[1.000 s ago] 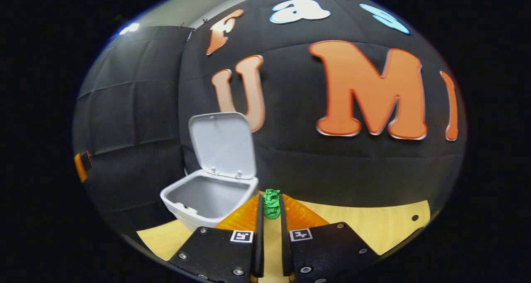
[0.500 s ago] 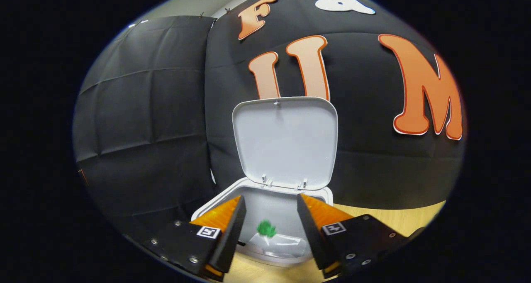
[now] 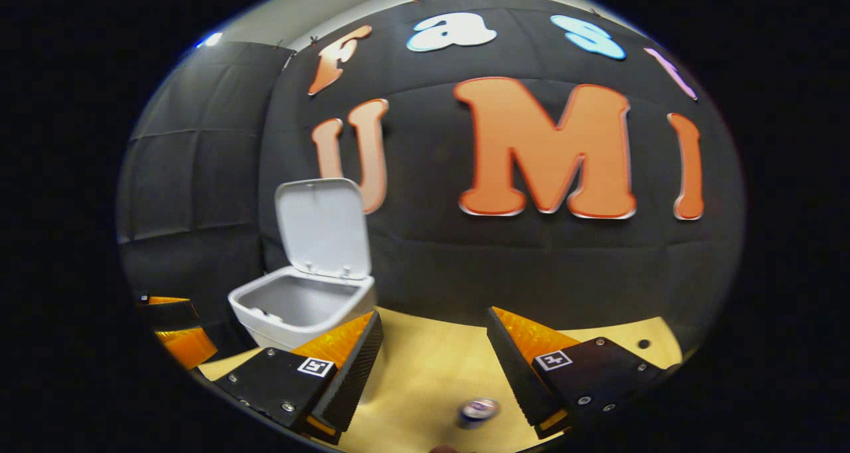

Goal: Press the lid of the desktop garbage bin to open it, pick up the crumpled paper on the desktop and throw it into the bin, then pick up the pop can on the desktop and drop it into the bin, and finally close the garbage bin lid.

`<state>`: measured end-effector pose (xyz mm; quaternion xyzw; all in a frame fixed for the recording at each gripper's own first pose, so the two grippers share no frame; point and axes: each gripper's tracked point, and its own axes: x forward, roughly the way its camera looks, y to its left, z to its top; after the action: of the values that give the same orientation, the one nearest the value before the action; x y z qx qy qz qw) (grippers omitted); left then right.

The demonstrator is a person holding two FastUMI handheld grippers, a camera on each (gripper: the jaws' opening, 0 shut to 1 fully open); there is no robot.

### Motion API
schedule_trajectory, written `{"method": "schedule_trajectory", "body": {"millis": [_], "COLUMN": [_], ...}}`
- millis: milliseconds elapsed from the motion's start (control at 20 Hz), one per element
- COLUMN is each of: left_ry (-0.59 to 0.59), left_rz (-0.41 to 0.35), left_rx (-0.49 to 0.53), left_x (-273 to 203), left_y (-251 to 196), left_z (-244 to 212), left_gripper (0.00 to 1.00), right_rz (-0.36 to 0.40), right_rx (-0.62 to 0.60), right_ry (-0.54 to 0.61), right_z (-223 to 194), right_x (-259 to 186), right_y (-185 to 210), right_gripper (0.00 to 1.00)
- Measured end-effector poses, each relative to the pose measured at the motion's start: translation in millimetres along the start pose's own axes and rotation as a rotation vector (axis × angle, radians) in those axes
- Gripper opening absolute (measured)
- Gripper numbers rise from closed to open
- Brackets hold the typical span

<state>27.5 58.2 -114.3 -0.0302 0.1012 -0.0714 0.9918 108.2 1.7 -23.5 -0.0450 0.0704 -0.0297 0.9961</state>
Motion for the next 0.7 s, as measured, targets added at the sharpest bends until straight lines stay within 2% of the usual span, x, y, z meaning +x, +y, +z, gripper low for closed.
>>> {"method": "schedule_trajectory", "body": {"millis": [150, 300, 550, 700], "left_ry": [0.07, 0.194, 0.372, 0.43], "left_rz": [-0.1, -0.127, -0.157, -0.137], "left_rx": [-0.001, 0.016, 0.066, 0.124], "left_x": [33, 59, 108, 136], "left_y": [-58, -98, -143, -151], "left_z": [-39, -101, -188, -232], "left_gripper": [0.95, 0.95, 0.98, 0.98], "right_rz": [-0.125, -0.22, -0.298, -0.338], "right_rx": [0.004, 0.053, 0.072, 0.074], "right_ry": [0.026, 0.069, 0.084, 0.093], "right_z": [-20, -36, -41, -40], "right_x": [-38, -68, -105, -124], "right_y": [-74, -126, -175, -195], "right_gripper": [0.94, 0.94, 0.94, 0.94]}}
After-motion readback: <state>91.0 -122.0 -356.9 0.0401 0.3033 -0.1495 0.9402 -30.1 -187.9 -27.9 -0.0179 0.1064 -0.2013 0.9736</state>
